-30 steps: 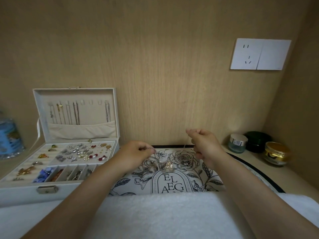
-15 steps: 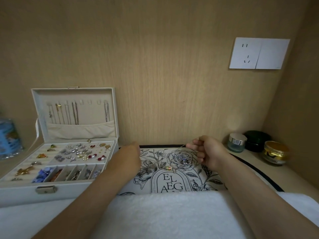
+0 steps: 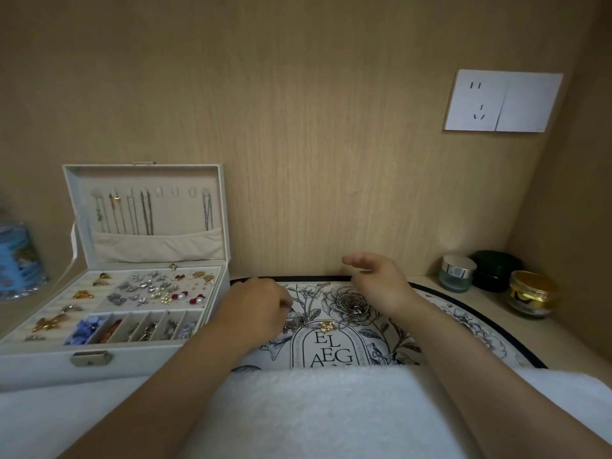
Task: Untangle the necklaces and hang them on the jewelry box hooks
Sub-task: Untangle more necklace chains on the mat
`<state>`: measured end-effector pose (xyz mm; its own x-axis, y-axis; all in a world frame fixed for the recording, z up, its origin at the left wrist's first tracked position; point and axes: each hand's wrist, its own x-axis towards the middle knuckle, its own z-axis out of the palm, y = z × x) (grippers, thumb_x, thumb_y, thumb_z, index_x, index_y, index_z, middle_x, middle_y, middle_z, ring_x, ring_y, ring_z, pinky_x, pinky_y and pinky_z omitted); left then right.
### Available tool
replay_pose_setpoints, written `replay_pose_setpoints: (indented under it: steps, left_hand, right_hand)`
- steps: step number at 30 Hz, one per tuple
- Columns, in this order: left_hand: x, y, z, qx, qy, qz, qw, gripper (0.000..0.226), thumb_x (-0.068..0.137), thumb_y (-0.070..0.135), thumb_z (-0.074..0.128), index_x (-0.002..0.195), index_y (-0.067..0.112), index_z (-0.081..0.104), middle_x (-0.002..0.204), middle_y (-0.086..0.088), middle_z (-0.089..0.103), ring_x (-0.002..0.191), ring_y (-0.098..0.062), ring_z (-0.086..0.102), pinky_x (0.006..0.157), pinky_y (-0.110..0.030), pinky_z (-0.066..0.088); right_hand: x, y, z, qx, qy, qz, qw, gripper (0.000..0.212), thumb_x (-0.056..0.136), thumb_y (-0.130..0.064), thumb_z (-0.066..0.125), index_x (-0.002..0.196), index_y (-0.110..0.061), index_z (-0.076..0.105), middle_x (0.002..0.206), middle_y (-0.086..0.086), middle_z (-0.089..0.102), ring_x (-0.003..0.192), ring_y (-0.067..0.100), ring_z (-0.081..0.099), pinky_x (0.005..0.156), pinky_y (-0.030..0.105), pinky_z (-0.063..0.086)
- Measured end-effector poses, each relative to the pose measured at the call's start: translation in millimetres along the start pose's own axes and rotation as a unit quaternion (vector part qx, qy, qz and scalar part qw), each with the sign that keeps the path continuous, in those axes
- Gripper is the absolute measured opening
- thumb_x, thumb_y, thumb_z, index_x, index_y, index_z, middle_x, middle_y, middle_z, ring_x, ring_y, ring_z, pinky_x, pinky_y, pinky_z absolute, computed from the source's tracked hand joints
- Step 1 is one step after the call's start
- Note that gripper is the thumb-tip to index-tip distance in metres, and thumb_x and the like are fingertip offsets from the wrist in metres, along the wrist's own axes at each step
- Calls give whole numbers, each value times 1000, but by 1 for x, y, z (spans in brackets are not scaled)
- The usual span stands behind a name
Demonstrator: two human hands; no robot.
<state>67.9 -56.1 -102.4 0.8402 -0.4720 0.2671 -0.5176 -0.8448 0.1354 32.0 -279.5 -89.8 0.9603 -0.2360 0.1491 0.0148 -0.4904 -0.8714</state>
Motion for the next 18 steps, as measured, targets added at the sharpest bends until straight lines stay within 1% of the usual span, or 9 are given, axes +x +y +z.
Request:
replay_pose_setpoints:
  steps: [3,4,5,7,10,13,15,16,18]
  left_hand:
    - [6,5,-7,26,-106,1,994,26,98,28,55,119,28,71,125,8,66,108,-14,63,91,-27,51]
    - [5,7,-8,47,-105,-2,993,26,99,26,53,117,25,71,122,5,67,107,-16,63,89,-28,51]
    - [3,6,-7,64,-76,0,995,23,98,23,52,109,22,72,113,2,69,101,-19,64,83,-28,52]
    - [1,3,-1,53,-30,-10,998,17,92,9,52,92,16,68,94,-2,67,86,-19,63,67,-27,48]
    - [3,2,2,-107,1,-64,992,15,97,4,44,88,11,54,85,-7,65,72,-20,61,61,-34,48]
    - [6,9,-13,-316,65,-139,936,21,105,23,36,93,17,52,84,-9,66,77,-27,68,67,-42,54]
    - [5,10,-22,-383,87,-173,903,22,106,25,34,95,20,52,80,-7,62,71,-23,70,54,-31,49]
    - [5,9,-25,-378,108,-178,902,22,106,24,33,97,19,52,77,-6,60,65,-19,68,48,-26,44]
    - [8,2,-26,-273,175,-145,935,19,105,22,34,98,17,51,78,-3,59,62,-15,59,50,-28,40]
  right_hand:
    - [-3,-1,10,-74,-42,-60,995,30,95,-5,56,110,-27,72,109,-10,69,83,2,63,78,22,52]
    - [-5,-2,15,-95,-69,-74,990,25,95,-9,59,105,-27,74,102,-10,72,75,-3,62,72,19,50]
    - [-7,-3,18,-118,-96,-86,985,21,94,-13,63,102,-27,76,98,-10,73,71,-5,62,69,16,50]
    - [-8,1,24,-161,-131,-105,973,16,91,-15,68,99,-27,77,101,-12,74,85,-3,66,79,18,53]
    - [-7,5,23,-172,-136,-104,970,15,89,-16,71,100,-25,77,106,-14,73,97,-1,65,91,19,51]
    - [-6,6,15,-128,-131,-80,980,22,90,-7,66,98,-25,75,95,-19,71,88,-4,65,79,8,48]
    - [-7,6,8,-137,-147,-70,977,37,87,4,58,99,-27,74,95,-21,68,88,-6,63,76,5,46]
    - [-7,6,5,-144,-156,-69,975,43,83,7,56,99,-29,74,101,-20,68,92,-4,62,79,8,48]
    - [-6,8,0,-157,-171,-72,970,48,78,10,59,100,-30,72,113,-15,67,105,1,61,90,15,50]
